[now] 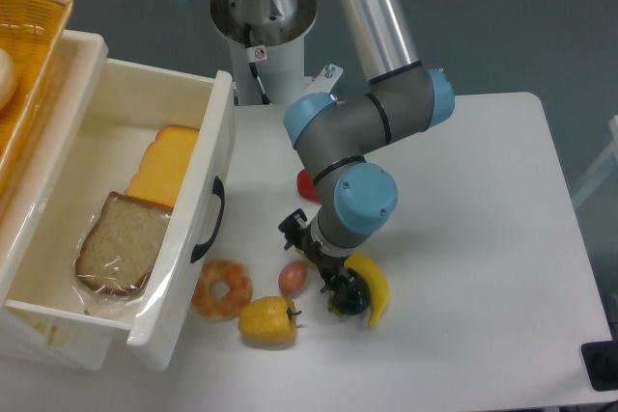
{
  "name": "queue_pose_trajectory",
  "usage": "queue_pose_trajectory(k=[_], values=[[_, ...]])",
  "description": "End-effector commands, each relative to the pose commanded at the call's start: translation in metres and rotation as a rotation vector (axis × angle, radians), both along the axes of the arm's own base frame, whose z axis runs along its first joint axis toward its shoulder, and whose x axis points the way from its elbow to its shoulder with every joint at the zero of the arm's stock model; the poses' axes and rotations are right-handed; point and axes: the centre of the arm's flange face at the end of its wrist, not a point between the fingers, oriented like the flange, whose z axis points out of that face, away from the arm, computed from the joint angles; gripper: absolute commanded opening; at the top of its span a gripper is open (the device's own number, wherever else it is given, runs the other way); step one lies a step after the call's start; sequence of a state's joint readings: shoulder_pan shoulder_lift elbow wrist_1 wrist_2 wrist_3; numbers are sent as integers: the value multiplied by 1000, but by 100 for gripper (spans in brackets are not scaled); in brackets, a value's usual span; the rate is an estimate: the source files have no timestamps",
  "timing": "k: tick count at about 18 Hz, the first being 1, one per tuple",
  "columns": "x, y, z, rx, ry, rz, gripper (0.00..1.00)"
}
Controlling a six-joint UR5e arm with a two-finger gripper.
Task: Pick up the egg
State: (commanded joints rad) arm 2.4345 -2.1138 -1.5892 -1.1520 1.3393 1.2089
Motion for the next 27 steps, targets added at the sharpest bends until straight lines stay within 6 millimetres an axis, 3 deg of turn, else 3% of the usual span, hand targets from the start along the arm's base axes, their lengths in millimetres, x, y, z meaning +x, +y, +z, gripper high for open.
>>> queue_pose_trajectory(k=[13, 17, 20, 24, 26, 27], values=[[2, 6, -12, -7, 1, -8, 98], [2, 9, -13, -5, 6, -12, 82], [1, 10, -15, -6, 5, -12, 80], [0, 11, -17, 1, 13, -12, 67], [0, 11, -17, 2, 14, -15, 65], [0, 11, -17, 2, 14, -15, 59]])
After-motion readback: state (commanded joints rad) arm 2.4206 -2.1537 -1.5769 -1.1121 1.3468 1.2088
